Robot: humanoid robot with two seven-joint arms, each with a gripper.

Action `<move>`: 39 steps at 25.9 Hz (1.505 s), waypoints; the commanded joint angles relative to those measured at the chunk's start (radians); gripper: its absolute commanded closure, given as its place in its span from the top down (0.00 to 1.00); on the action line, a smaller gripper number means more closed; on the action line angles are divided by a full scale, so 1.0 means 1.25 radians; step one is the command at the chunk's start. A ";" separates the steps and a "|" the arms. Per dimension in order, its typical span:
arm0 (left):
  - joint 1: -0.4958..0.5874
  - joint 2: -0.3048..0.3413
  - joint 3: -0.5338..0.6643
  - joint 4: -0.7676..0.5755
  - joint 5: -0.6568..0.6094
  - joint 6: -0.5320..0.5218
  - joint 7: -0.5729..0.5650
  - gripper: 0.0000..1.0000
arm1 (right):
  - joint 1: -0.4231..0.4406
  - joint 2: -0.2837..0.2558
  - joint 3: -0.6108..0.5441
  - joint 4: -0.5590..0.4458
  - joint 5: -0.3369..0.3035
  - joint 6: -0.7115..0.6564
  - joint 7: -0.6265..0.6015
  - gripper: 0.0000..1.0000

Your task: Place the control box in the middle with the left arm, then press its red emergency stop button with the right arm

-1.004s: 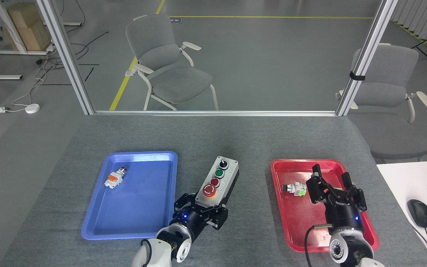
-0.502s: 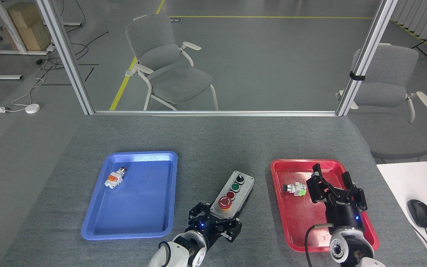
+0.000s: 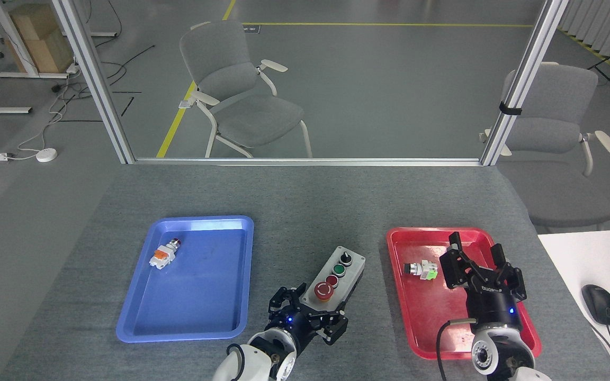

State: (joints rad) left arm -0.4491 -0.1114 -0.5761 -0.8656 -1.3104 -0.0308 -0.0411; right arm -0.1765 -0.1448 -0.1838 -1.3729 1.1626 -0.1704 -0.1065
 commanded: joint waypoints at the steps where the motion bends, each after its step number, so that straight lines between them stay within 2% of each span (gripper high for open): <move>1: 0.037 0.072 0.006 -0.071 0.002 -0.009 0.003 0.99 | 0.000 -0.002 0.001 0.000 -0.001 0.005 -0.001 0.97; 2: 0.050 0.100 0.010 -0.104 0.003 -0.016 0.003 0.99 | 0.000 -0.001 0.001 0.000 0.000 0.005 -0.002 0.95; 4: 0.081 0.144 0.022 -0.153 0.003 -0.029 0.005 0.99 | 0.001 0.000 0.000 0.000 0.000 0.004 -0.001 0.81; 7: 0.143 0.204 0.068 -0.235 0.003 -0.069 0.005 0.99 | 0.001 0.002 0.000 0.000 0.000 0.000 -0.002 0.70; 12: 0.277 0.271 0.197 -0.379 0.002 -0.175 0.005 0.99 | 0.000 0.003 0.000 0.000 0.000 -0.001 -0.002 0.71; 14: 0.324 0.292 0.277 -0.443 0.003 -0.223 0.006 0.99 | 0.000 0.002 0.000 0.000 0.000 -0.002 -0.002 0.72; 17: 0.353 0.297 0.431 -0.506 0.004 -0.299 0.006 0.99 | 0.000 0.002 0.001 0.000 0.000 -0.002 -0.001 0.71; 19: 0.348 0.293 0.522 -0.518 0.015 -0.336 0.007 0.99 | 0.000 0.002 0.001 0.000 0.000 -0.001 -0.001 0.69; 20: 0.340 0.294 0.565 -0.518 0.027 -0.346 0.008 0.99 | -0.004 0.000 0.001 0.001 0.000 -0.001 -0.001 0.64; 22: 0.324 0.297 0.634 -0.514 0.057 -0.350 0.008 0.99 | -0.010 0.004 0.005 0.004 -0.001 0.000 -0.001 0.47; 23: 0.305 0.298 0.662 -0.510 0.074 -0.347 0.008 0.99 | -0.012 0.008 0.011 0.005 -0.001 0.001 -0.001 0.33; 24: 0.289 0.298 0.685 -0.503 0.089 -0.345 0.008 0.99 | -0.013 0.010 0.015 0.006 0.000 0.000 -0.001 0.23; 26: 0.261 0.298 0.723 -0.475 0.112 -0.341 0.007 0.99 | -0.027 0.013 0.043 0.006 0.001 0.000 -0.001 0.10; 27: 0.243 0.298 0.739 -0.459 0.119 -0.339 0.006 0.99 | -0.039 0.013 0.072 0.010 0.001 0.005 -0.001 0.01; 32: 0.167 0.298 0.768 -0.367 0.122 -0.252 0.003 0.99 | -0.092 0.018 0.180 0.052 0.001 0.011 0.003 0.00; 39: 0.169 0.289 0.768 -0.347 0.122 -0.238 0.010 0.99 | -0.158 0.040 0.370 0.144 0.003 0.069 0.009 0.00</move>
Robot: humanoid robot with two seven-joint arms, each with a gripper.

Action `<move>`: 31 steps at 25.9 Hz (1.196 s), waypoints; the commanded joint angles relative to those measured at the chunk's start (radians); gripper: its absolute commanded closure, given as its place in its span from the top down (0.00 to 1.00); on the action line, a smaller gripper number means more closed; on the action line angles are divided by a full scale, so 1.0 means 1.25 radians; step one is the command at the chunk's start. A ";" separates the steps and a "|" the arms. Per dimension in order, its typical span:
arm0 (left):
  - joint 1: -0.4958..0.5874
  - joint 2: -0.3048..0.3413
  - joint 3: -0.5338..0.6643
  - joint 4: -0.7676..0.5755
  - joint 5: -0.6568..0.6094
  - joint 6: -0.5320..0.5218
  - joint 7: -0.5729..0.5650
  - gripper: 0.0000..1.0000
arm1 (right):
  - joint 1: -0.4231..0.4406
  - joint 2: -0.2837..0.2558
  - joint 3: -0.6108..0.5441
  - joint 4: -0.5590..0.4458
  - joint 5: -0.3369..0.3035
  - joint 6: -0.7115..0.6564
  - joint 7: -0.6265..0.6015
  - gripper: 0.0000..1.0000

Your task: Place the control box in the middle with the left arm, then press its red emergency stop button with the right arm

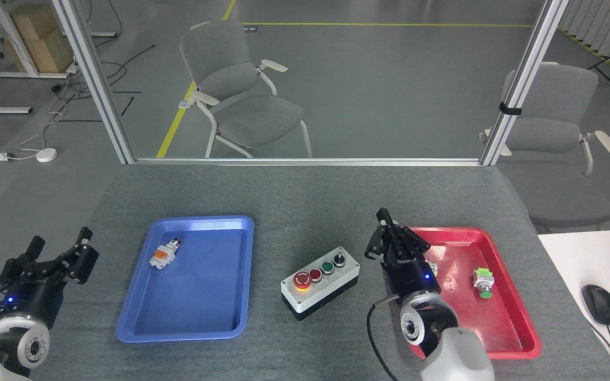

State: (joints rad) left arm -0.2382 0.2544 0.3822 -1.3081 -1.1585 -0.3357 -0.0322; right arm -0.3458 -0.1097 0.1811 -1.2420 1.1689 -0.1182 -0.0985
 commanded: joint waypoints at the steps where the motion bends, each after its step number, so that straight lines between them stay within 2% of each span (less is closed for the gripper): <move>1: 0.004 -0.003 0.002 0.007 0.002 0.005 0.004 0.99 | -0.023 0.020 0.092 0.046 -0.004 0.026 0.004 0.00; 8: 0.013 -0.003 0.013 0.006 0.002 0.007 0.005 0.99 | 0.002 0.029 0.120 0.063 -0.004 -0.024 0.116 0.00; 13: 0.015 -0.028 0.019 -0.002 0.000 0.002 0.005 0.99 | 0.010 0.052 0.123 0.097 -0.004 -0.021 0.118 0.00; 19: 0.015 -0.049 0.018 -0.013 0.000 0.002 0.004 0.99 | -0.019 0.095 0.140 0.209 -0.002 -0.011 0.111 0.00; 26: 0.015 -0.054 0.018 -0.010 -0.003 0.013 0.002 0.99 | -0.031 0.105 0.140 0.246 -0.004 -0.008 0.108 0.00; 28: 0.015 -0.055 0.016 -0.011 -0.007 0.040 0.002 0.99 | -0.031 0.110 0.141 0.250 -0.004 -0.008 0.108 0.00; 31: 0.015 -0.084 0.012 -0.011 -0.008 0.092 0.004 0.99 | -0.031 0.112 0.144 0.268 -0.004 -0.010 0.109 0.00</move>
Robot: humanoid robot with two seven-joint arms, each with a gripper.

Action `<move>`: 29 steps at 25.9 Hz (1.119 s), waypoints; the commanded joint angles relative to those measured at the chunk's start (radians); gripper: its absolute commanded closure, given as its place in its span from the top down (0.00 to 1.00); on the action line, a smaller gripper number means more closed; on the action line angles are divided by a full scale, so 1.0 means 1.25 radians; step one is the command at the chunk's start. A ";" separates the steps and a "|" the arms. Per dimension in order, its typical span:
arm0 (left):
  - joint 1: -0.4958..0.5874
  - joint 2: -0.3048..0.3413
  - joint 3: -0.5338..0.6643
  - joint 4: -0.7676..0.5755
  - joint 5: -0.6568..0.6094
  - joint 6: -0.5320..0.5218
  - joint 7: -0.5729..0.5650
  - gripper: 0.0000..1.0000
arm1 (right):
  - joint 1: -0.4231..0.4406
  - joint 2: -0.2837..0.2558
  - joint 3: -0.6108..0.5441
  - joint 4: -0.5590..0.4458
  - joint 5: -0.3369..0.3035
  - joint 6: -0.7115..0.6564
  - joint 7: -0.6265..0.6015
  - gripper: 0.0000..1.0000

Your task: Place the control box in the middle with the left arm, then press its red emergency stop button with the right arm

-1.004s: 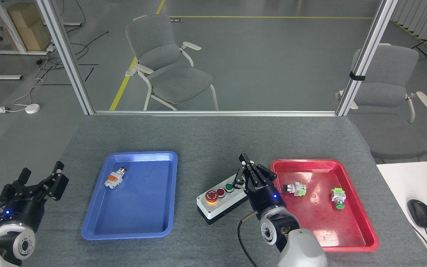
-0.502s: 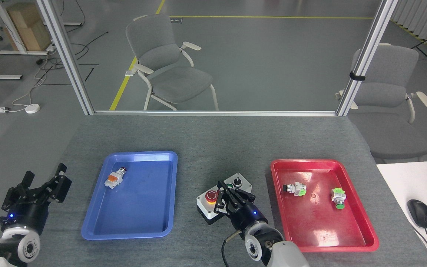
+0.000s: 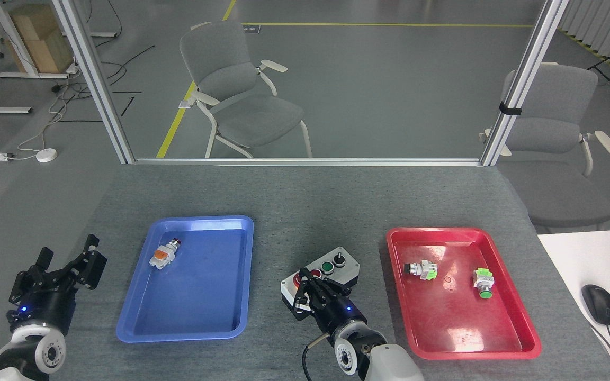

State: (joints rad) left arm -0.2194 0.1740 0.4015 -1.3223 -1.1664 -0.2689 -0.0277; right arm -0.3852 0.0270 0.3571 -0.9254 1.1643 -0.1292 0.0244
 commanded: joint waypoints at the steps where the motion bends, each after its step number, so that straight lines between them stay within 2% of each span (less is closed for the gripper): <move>1: 0.000 -0.034 -0.003 0.000 -0.003 0.046 0.000 0.99 | 0.000 0.003 0.003 0.016 0.000 -0.001 0.011 0.00; 6: 0.026 -0.107 -0.061 0.005 -0.008 0.048 0.006 0.99 | 0.001 0.002 0.004 0.049 0.001 -0.003 0.014 0.00; 12: 0.063 -0.118 -0.121 0.012 -0.012 0.072 0.057 0.99 | -0.001 0.004 -0.003 0.049 0.004 -0.001 0.001 0.00; 16: 0.063 -0.111 -0.187 0.014 -0.024 0.171 0.071 0.99 | -0.018 0.015 -0.011 0.021 0.000 0.000 -0.064 0.00; 18: 0.063 -0.110 -0.207 0.014 -0.034 0.209 0.102 0.99 | -0.019 0.014 -0.012 -0.006 0.001 0.000 -0.123 0.11; 22: 0.061 -0.117 -0.208 0.014 -0.019 0.218 0.109 0.99 | -0.019 0.009 -0.034 -0.050 0.000 0.000 -0.267 0.50; 23: 0.061 -0.118 -0.208 0.014 -0.019 0.219 0.109 0.99 | -0.018 0.008 -0.056 -0.056 0.000 -0.001 -0.297 0.72; 24: 0.061 -0.118 -0.208 0.014 -0.019 0.219 0.109 0.99 | -0.018 0.008 -0.083 -0.060 0.000 -0.002 -0.320 1.00; 29: 0.061 -0.118 -0.208 0.014 -0.019 0.219 0.109 0.99 | -0.011 -0.002 -0.175 -0.082 -0.001 -0.011 -0.351 1.00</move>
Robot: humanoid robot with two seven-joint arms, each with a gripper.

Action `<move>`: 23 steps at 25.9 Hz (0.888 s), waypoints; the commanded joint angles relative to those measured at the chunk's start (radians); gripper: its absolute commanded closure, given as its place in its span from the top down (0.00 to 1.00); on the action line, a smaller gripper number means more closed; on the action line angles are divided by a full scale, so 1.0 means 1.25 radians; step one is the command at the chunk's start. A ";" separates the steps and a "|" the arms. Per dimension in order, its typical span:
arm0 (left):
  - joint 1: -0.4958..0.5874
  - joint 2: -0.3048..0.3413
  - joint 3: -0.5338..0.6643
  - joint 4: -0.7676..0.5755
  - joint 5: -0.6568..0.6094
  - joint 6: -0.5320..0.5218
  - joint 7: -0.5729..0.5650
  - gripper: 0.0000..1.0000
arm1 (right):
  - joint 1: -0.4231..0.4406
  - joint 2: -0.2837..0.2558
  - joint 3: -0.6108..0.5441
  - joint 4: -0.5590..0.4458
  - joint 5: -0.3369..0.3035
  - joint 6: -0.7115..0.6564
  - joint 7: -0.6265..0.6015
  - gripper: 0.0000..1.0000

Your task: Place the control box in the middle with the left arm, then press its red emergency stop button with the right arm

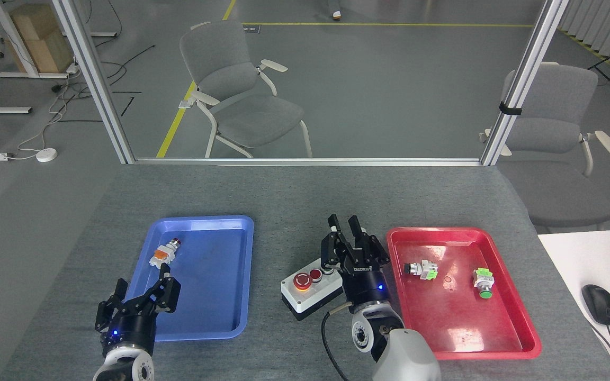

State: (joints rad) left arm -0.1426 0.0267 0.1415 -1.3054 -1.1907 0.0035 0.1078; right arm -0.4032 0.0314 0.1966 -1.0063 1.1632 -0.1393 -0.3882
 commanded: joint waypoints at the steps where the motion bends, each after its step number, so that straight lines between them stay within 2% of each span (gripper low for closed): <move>1: 0.000 -0.001 0.000 0.000 0.000 0.001 0.001 0.99 | 0.008 -0.012 -0.069 -0.027 0.000 -0.003 -0.021 1.00; 4: 0.000 -0.001 0.000 0.000 0.001 0.001 0.001 0.99 | 0.024 -0.034 -0.113 -0.050 0.000 -0.004 -0.012 1.00; 8: 0.000 -0.001 0.000 0.000 0.000 0.001 0.001 0.99 | 0.071 -0.084 -0.139 -0.101 0.000 -0.001 -0.010 1.00; 10: 0.000 -0.001 0.000 0.000 0.000 0.001 0.002 0.99 | 0.104 -0.088 -0.166 -0.136 0.000 0.005 0.001 1.00; 15: 0.000 -0.001 0.000 0.000 0.000 0.001 0.002 0.99 | 0.199 -0.088 -0.235 -0.249 0.003 0.008 0.151 1.00; 19: 0.000 -0.001 0.000 0.000 0.001 0.001 0.002 0.99 | 0.249 -0.099 -0.254 -0.279 0.011 0.011 0.153 1.00; 23: 0.000 -0.001 0.000 0.000 0.000 0.001 0.002 0.99 | 0.248 -0.106 -0.255 -0.279 0.009 0.070 0.153 1.00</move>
State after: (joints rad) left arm -0.1426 0.0261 0.1411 -1.3054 -1.1895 0.0051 0.1109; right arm -0.1018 -0.0950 -0.1178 -1.3469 1.1746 -0.0990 -0.1999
